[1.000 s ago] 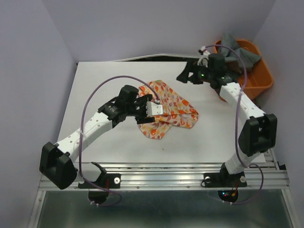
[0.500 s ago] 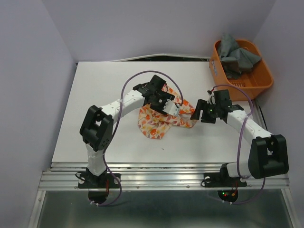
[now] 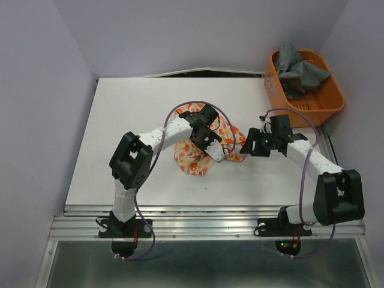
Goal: Fold and stack the skirts
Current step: Move the skirt to the center of the board, then flatten the skirt out
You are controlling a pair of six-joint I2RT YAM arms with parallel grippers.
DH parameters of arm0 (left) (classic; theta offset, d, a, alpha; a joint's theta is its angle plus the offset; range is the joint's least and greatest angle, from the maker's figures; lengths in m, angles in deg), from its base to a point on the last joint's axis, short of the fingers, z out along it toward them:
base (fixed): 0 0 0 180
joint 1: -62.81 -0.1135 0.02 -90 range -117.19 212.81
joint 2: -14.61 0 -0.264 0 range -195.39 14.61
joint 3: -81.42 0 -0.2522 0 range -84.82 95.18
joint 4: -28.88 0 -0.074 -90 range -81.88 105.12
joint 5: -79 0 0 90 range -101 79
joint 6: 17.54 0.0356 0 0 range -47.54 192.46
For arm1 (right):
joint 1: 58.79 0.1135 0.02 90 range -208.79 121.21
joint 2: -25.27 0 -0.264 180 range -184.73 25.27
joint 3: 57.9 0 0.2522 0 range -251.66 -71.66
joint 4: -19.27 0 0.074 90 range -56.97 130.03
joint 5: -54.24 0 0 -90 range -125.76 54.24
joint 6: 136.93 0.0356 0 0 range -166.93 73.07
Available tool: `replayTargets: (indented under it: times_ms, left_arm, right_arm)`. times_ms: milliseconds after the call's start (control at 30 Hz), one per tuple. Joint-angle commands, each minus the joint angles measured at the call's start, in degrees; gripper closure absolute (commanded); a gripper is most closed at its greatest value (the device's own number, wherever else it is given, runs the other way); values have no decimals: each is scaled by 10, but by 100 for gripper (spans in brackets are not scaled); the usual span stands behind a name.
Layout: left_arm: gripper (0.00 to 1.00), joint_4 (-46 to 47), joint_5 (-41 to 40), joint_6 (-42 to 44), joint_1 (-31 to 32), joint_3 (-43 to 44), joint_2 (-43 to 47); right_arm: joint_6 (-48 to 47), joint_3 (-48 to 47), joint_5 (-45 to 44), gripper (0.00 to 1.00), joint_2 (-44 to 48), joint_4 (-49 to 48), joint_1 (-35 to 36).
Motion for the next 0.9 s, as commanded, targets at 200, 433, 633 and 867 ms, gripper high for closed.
replayTargets:
  times_ms: [200,433,633,867]
  left_arm:
    - [100,55,42,-56,-21,75,4]
    - [100,70,173,-259,-77,178,62]
    - [100,90,231,-448,-149,236,55]
    - [100,90,275,-586,-198,307,-15]
  right_arm:
    - [-165,4,-10,32,34,-16,-3]
    - [-300,-22,20,37,54,-32,-3]
    - [-426,-22,82,37,52,-82,-3]
    - [-430,-33,101,37,9,-144,7]
